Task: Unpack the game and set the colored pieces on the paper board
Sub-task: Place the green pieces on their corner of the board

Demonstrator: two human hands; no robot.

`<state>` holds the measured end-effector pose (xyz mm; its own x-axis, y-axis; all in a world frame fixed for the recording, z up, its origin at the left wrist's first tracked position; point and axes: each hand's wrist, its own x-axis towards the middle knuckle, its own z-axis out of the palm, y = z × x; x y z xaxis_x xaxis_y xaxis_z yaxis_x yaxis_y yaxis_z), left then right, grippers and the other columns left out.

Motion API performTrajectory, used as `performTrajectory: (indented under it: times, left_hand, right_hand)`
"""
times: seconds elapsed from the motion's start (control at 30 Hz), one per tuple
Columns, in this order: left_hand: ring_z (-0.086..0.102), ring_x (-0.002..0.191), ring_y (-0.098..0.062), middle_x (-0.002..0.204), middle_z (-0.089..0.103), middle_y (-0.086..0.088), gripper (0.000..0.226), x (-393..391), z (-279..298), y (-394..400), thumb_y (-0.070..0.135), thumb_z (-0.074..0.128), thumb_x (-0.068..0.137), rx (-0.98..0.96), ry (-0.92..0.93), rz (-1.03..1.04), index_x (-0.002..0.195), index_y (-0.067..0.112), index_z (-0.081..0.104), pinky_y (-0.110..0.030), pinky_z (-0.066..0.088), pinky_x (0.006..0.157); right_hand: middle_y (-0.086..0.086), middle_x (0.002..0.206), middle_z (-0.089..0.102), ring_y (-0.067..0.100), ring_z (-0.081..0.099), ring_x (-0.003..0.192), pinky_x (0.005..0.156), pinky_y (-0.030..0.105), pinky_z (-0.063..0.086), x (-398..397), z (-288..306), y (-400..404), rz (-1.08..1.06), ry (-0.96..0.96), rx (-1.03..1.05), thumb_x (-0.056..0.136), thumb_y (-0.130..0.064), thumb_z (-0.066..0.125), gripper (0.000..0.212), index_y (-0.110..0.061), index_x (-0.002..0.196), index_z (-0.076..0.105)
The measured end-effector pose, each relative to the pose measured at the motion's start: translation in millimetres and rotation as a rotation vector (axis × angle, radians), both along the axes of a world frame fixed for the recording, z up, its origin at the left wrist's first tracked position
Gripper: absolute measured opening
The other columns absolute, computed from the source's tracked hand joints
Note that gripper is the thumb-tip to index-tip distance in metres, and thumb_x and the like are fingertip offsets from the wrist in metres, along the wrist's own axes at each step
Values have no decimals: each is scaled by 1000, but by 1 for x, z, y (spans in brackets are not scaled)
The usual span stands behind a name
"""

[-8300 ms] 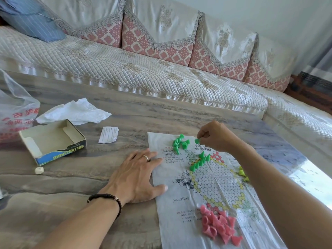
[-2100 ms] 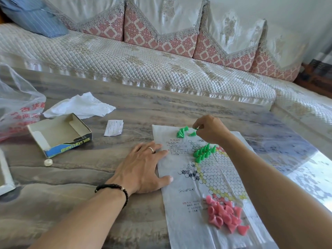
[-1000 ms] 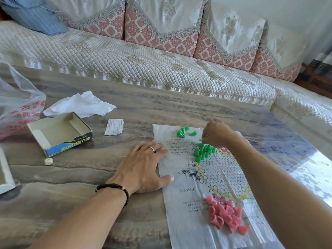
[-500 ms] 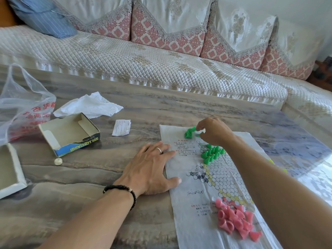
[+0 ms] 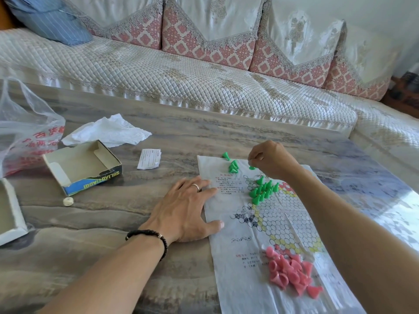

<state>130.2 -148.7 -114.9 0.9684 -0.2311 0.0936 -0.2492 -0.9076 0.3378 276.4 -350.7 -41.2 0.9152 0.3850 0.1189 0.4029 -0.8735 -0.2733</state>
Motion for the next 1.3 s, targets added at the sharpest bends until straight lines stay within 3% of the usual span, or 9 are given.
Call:
performTrajectory:
  times: [0.1,0.17,0.27,0.4,0.57,0.73,1.3]
  left_hand:
    - [5,145,-8,159,16,10,91,0,0,0,76,38,69,-4,1,2,148,33,26,-33,-1,119]
    - [5,145,-8,159,15,10,91,0,0,0,76,38,69,-5,3,1,148,33,26,-33,-1,119]
    - [5,145,-8,159,15,10,91,0,0,0,76,37,69,-4,7,2,148,33,26,-32,-1,119]
    - [5,145,-8,159,16,10,91,0,0,0,75,38,68,-8,5,4,148,34,26,-31,-2,118]
    - [6,145,-8,159,16,9,90,-1,0,0,75,38,69,-8,7,4,148,34,26,-32,-2,119]
    - [6,145,-8,158,17,9,91,0,-1,0,75,38,69,-7,3,3,148,34,26,-33,-2,119]
    - [5,146,-8,158,18,9,89,1,-2,0,75,40,70,-13,-11,-1,148,33,27,-35,1,119]
  right_hand:
    - [-9,73,68,7,66,69,64,20,53,-7,6,-6,35,20,-17,86,-7,64,11,-14,81,71]
    - [-11,72,66,5,64,69,68,23,55,-11,10,-9,44,41,-38,85,-6,63,13,-15,82,71]
    - [-10,74,66,13,67,68,64,25,58,-16,15,-12,41,75,-90,85,-3,61,17,-15,87,73]
    - [-5,78,69,16,68,68,53,19,53,-16,17,-14,42,112,-150,86,-2,61,17,-11,92,73]
    - [-6,84,68,6,62,75,60,8,40,-18,14,-16,85,103,-223,88,-7,62,13,-12,93,73]
    - [-5,87,73,8,66,81,73,19,50,-18,6,-15,91,146,-267,85,-8,65,13,-14,90,75]
    - [-5,86,73,8,66,77,77,26,56,-16,1,-12,82,137,-269,83,-5,63,17,-15,89,76]
